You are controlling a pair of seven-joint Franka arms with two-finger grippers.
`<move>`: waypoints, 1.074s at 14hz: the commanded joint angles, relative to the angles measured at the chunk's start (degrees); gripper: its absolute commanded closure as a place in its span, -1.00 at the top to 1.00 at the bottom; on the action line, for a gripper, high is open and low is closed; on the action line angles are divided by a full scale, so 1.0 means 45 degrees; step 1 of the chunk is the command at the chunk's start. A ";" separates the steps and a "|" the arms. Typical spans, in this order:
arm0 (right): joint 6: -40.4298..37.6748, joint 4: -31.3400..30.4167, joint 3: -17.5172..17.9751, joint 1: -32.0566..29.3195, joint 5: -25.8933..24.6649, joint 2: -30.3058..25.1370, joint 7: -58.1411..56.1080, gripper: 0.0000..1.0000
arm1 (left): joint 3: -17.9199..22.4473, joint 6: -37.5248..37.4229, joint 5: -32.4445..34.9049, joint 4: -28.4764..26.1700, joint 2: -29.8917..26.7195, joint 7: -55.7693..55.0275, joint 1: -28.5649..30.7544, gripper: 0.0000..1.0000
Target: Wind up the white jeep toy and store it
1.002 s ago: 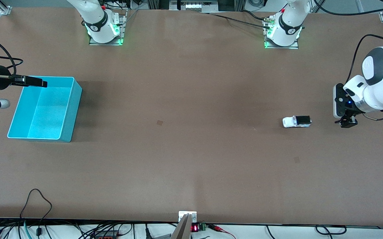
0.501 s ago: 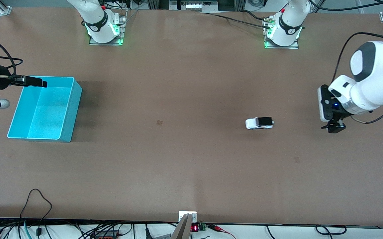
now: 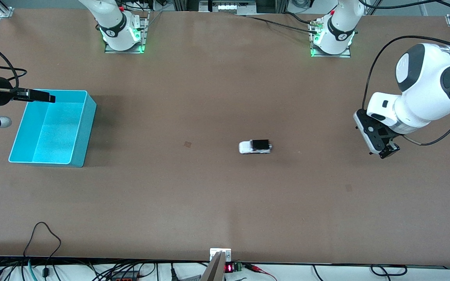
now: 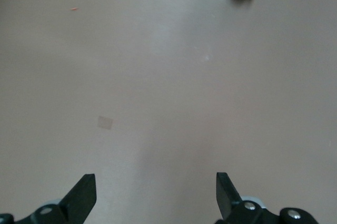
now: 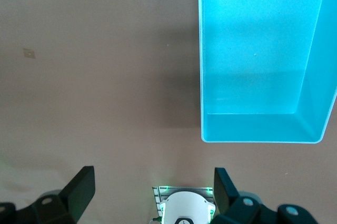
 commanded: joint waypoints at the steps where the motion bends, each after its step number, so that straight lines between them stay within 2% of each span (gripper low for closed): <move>1: -0.0199 0.0178 0.0032 -0.0134 0.0094 0.0031 -0.0240 1.00 | 0.0263 -0.0364 -0.0295 0.0720 0.0127 -0.2388 -0.0696 1.00; 6: -0.0219 0.0159 0.0032 -0.0134 0.0094 0.0031 -0.0240 1.00 | 0.0925 -0.0423 -0.0295 0.1131 0.0068 -0.6746 -0.1341 1.00; 11: -0.0219 0.0159 0.0032 -0.0134 0.0074 0.0031 -0.0240 1.00 | 0.1277 -0.0696 -0.0314 0.1384 -0.0128 -1.0476 -0.1421 1.00; 15: -0.0219 0.0159 0.0032 -0.0134 0.0074 0.0031 -0.0240 1.00 | 0.1999 -0.0931 -0.0353 0.1795 -0.0108 -1.1128 -0.1421 1.00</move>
